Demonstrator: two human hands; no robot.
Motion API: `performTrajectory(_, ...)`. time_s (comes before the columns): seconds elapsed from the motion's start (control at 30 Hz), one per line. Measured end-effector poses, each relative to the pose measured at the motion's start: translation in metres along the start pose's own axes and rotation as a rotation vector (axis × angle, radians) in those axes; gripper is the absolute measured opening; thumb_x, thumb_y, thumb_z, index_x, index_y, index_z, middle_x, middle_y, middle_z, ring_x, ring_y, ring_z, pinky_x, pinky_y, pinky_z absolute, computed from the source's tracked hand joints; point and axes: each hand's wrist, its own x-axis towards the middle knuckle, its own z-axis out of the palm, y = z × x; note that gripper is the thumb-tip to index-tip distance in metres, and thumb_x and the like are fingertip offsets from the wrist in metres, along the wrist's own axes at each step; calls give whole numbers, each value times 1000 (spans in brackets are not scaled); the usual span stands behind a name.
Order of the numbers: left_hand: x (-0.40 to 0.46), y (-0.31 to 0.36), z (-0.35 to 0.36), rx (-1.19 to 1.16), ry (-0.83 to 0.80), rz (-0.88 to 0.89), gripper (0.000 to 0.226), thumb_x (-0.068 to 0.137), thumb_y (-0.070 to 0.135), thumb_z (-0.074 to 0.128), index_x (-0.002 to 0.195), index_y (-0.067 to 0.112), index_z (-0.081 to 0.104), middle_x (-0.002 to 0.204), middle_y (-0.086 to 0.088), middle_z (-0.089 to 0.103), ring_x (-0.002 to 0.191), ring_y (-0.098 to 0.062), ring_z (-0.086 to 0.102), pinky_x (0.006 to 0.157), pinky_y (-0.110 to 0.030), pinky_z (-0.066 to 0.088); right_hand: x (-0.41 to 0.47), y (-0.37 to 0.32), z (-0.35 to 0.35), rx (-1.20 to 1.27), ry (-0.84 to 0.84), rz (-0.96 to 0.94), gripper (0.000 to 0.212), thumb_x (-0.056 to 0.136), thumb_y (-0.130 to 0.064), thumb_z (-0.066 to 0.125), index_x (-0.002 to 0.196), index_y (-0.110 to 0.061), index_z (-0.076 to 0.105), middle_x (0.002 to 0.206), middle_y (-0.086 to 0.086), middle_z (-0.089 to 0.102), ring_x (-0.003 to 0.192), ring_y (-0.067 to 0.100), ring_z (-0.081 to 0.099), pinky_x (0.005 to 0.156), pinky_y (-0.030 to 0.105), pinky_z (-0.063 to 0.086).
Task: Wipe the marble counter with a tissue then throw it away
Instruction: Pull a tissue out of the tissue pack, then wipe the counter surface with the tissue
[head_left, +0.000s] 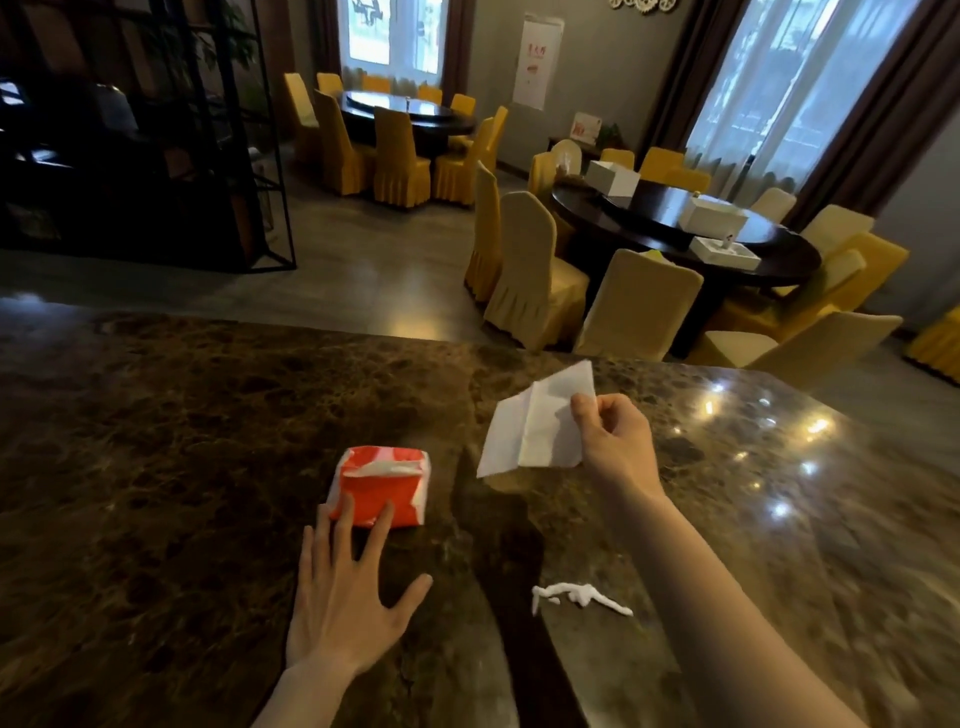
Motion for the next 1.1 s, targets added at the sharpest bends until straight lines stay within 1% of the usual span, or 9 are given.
performTrajectory(0.1, -1, 1, -4, 26, 19, 1, 105, 75, 97, 8, 157, 40, -25, 164, -8, -41, 151, -37, -34, 126, -55, -16, -14, 25, -47, -67, 73, 12, 21, 101, -37, 58, 94, -18, 59, 98, 7, 63, 92, 31, 62, 83, 58, 58)
performTrajectory(0.27, -15, 11, -17, -15, 126, 147, 104, 80, 91, 22, 161, 25, 30, 171, -11, 12, 158, -35, 3, 128, -57, 3, -39, 54, -103, -218, 182, -96, 22, 101, -34, 59, 85, -19, 56, 84, 5, 63, 80, 28, 63, 69, 52, 57)
performTrajectory(0.37, -24, 20, -17, -108, 74, 244, 108, 76, 100, 19, 162, 35, 16, 170, -3, 15, 157, -26, 11, 128, -50, 14, -55, 69, -105, -316, 124, -229, 21, 100, -25, 62, 81, -21, 55, 74, -2, 63, 66, 14, 62, 58, 38, 52)
performTrajectory(0.53, -43, 48, -4, -61, -86, 255, 129, 64, 109, 27, 158, 37, -24, 172, 6, -18, 155, -12, -22, 129, -40, -8, -82, 111, -74, -409, -90, -265, 15, 99, -27, 63, 86, -27, 55, 86, -9, 68, 79, 8, 63, 66, 34, 48)
performTrajectory(0.6, -47, 50, 0, -1, -120, 240, 131, 62, 111, 19, 157, 33, -26, 170, 5, -25, 153, -13, -29, 126, -39, -17, -91, 129, -59, -409, -234, -178, 11, 97, -41, 63, 99, -31, 59, 120, -7, 69, 117, 7, 59, 94, 43, 50)
performTrajectory(0.7, -48, 50, 2, 35, -112, 232, 132, 58, 113, 10, 158, 33, -24, 168, 6, -27, 151, -14, -32, 123, -39, -22, -100, 149, -43, -464, -384, -97, 51, 98, -67, 39, 132, -33, 56, 153, -3, 49, 150, 16, 28, 123, 55, 17)
performTrajectory(0.8, -48, 51, 3, 36, -103, 233, 131, 58, 113, 8, 159, 34, -21, 169, 6, -26, 152, -14, -32, 124, -41, -20, -105, 163, -39, -642, -272, -174, 76, 94, -77, 15, 149, -32, 42, 167, -2, 26, 156, 16, 7, 127, 48, 1)
performTrajectory(0.9, -49, 50, 4, 49, -99, 240, 129, 61, 112, 10, 159, 34, -20, 169, 5, -26, 152, -13, -32, 124, -42, -20, -114, 173, -38, -924, -209, -300, 65, 98, -66, 18, 152, -32, 31, 169, 6, 19, 157, 25, 2, 126, 48, 0)
performTrajectory(1.1, -48, 50, 4, 53, -112, 235, 128, 61, 112, 11, 158, 35, -21, 168, 7, -27, 151, -13, -33, 124, -43, -21, -113, 178, -16, -1015, -315, -234, 65, 102, -61, 22, 160, -37, 3, 171, 8, -9, 154, 32, -19, 126, 53, -6)
